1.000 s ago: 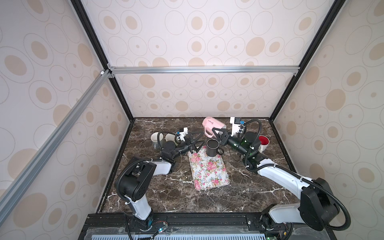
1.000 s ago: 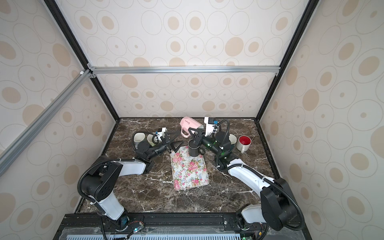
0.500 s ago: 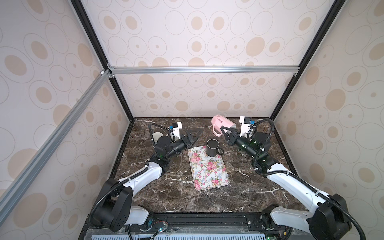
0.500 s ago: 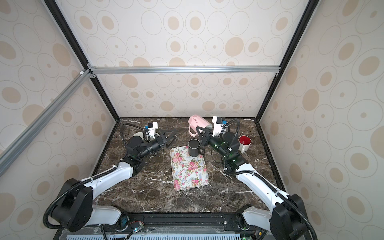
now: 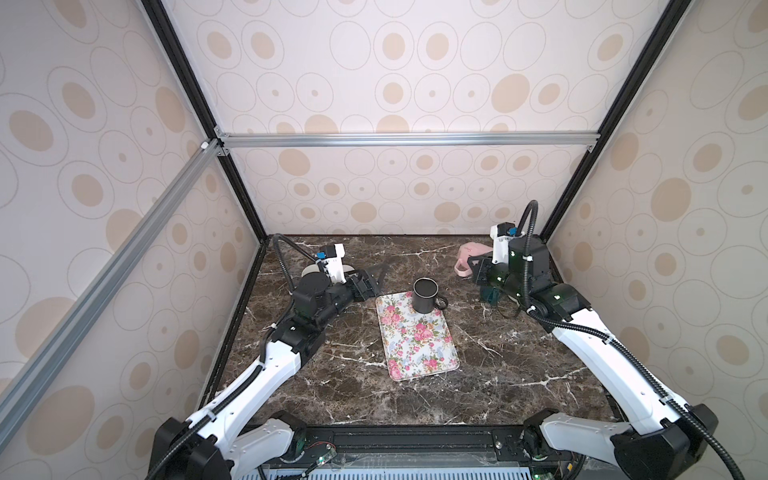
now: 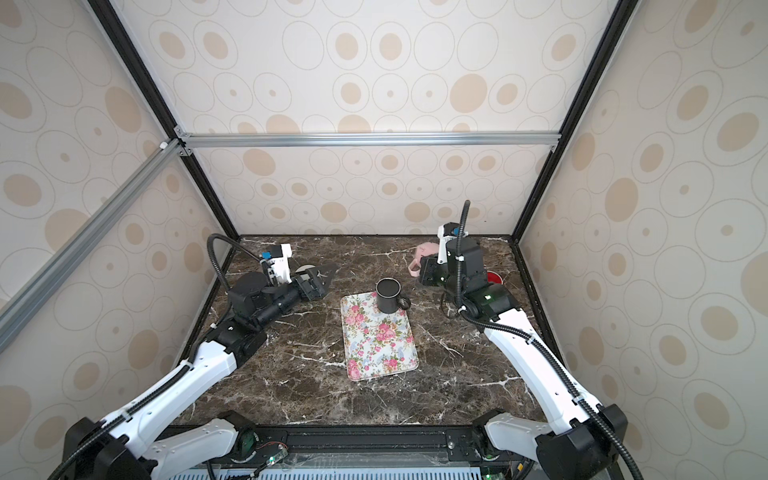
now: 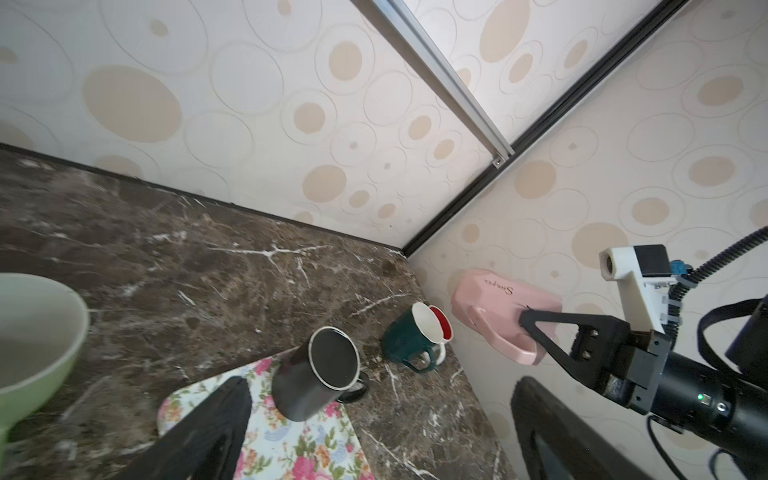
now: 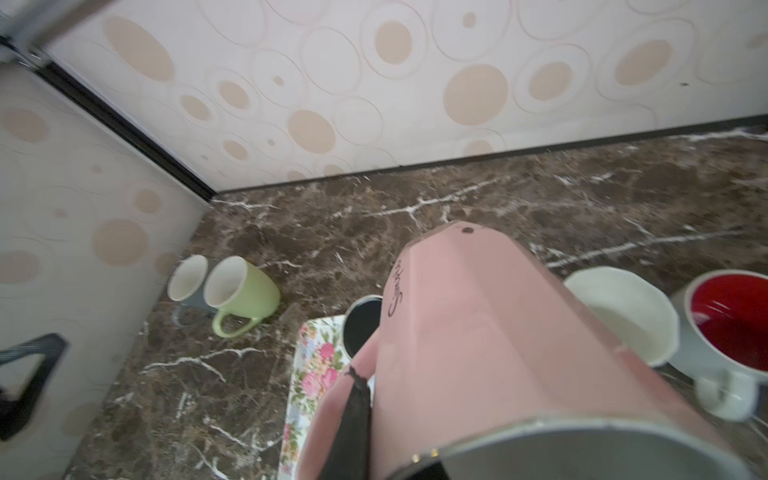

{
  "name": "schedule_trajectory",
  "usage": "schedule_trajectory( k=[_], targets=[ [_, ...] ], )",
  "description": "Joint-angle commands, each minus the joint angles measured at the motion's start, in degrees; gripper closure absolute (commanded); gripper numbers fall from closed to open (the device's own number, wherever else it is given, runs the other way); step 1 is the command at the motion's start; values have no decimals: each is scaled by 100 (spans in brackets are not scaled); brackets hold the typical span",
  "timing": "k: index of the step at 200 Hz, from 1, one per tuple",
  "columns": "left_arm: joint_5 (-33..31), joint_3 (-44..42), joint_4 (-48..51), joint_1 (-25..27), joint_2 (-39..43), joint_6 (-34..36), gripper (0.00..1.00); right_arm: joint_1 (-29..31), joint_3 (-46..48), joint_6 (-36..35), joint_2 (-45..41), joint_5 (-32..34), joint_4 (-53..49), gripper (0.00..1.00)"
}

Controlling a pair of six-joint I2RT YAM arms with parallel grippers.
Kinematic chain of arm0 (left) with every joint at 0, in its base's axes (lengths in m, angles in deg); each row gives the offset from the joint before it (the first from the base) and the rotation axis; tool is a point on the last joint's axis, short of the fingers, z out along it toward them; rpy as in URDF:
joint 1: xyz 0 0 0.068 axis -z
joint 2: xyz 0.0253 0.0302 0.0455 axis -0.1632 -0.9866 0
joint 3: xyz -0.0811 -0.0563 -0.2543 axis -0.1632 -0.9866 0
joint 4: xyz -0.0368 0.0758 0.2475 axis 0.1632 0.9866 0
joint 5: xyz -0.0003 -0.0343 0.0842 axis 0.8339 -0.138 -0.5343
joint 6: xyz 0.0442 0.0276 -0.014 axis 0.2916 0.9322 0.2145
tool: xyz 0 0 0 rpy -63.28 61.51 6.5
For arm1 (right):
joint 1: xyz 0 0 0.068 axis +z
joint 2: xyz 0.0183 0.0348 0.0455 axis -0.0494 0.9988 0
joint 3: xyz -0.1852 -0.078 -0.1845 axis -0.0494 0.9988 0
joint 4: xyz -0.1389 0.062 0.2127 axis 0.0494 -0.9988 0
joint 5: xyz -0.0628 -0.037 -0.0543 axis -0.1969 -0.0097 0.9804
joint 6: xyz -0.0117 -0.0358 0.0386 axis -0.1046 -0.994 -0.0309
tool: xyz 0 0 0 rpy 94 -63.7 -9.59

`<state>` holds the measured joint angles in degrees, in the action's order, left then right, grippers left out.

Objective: Turn the mug right side up

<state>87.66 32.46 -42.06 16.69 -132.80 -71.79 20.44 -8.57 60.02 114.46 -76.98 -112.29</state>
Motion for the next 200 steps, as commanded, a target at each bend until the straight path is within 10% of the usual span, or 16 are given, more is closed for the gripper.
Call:
schedule_trajectory(
  k=[1,86,200],
  targets=[
    [-737,37,591,-2,205,864,2,-96,-464,-479,258,698,-1276,100],
    [-636,-956,110,-3,585,774,2,-252,-1902,-1250,1979,-241,-2419,100],
    [-724,-1116,69,1,1086,702,2,-241,-3179,-1443,3836,469,-2583,100]
  ],
)
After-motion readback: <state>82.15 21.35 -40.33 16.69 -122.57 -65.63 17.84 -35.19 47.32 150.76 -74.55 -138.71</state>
